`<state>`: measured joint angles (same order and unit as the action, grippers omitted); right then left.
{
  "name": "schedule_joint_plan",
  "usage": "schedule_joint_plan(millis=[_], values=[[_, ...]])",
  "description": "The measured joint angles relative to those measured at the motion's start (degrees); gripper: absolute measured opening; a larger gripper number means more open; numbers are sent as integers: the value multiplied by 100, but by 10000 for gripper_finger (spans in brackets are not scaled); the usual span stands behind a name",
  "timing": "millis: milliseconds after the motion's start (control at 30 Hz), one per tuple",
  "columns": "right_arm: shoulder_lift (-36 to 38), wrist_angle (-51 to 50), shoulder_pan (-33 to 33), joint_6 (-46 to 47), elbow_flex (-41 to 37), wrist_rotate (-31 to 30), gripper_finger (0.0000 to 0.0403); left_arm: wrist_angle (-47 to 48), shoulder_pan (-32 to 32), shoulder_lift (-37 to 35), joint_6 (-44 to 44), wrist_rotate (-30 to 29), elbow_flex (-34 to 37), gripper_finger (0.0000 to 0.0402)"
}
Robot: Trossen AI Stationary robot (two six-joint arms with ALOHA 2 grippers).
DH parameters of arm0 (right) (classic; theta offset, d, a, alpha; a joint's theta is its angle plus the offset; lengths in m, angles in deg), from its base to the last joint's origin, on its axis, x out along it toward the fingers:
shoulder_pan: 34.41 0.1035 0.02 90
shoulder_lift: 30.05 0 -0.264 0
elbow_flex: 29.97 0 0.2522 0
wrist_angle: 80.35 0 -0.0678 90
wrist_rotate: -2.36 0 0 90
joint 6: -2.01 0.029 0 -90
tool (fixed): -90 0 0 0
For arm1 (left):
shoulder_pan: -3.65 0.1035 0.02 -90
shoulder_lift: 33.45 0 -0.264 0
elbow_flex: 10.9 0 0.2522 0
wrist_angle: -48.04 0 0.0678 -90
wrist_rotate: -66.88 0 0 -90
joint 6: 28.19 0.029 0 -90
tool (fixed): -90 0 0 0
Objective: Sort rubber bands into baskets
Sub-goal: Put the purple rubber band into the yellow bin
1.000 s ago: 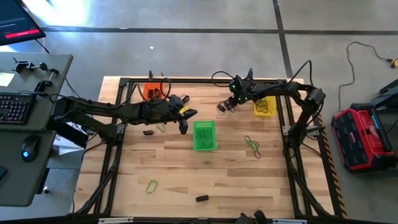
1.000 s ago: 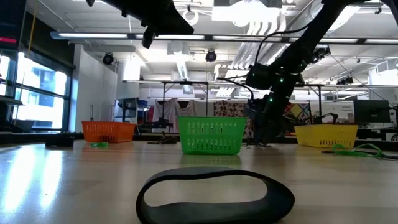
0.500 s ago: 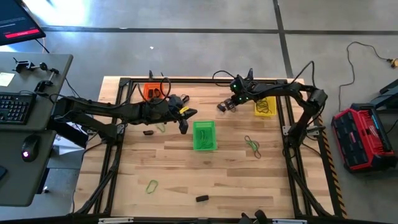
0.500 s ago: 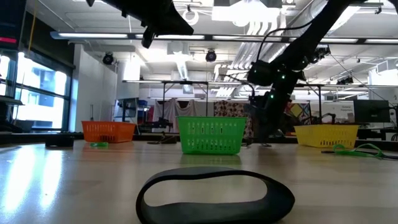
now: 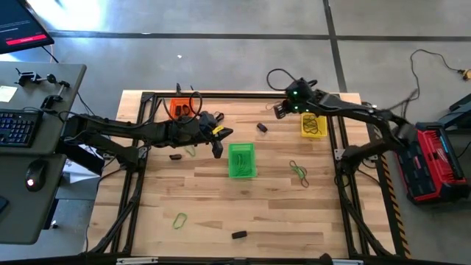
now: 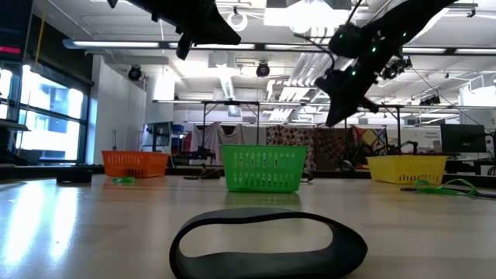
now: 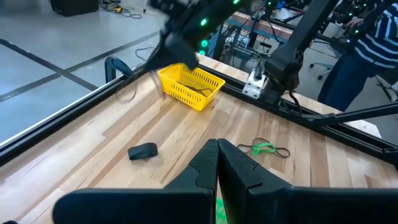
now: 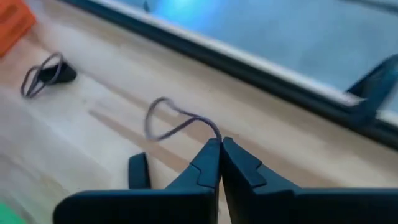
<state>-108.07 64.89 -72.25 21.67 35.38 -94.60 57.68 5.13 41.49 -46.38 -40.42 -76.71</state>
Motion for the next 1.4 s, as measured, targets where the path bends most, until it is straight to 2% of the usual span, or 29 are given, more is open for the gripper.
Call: schedule_joint_plan(millis=[267, 467, 567, 1000, 1100, 1300, 1400], values=[[1057, -875, 0, 21, 4, -1125, 1, 0, 0, 0, 0, -4, 0, 0], [1519, -2464, -4, 711, 9, -2250, 0, 0, 0, 0, -17, -7, 0, 0], [1557, -3179, -8, 920, 9, -2595, 0, 0, 0, 0, -17, -7, 0, 0], [1395, -3256, -363, 1135, -14, -2430, 0, 0, 0, 0, 33, -9, 2, 0], [1393, -2936, -458, 1117, -347, -2369, 0, 0, 0, 0, 36, -44, 2, 0], [1389, -1920, -591, 1433, -1433, -1539, 0, -2, 0, 2, 63, -270, 2, 0], [1389, -1569, -587, 1724, -1844, -1489, 0, -3, 0, 2, 73, -282, 2, 0]])
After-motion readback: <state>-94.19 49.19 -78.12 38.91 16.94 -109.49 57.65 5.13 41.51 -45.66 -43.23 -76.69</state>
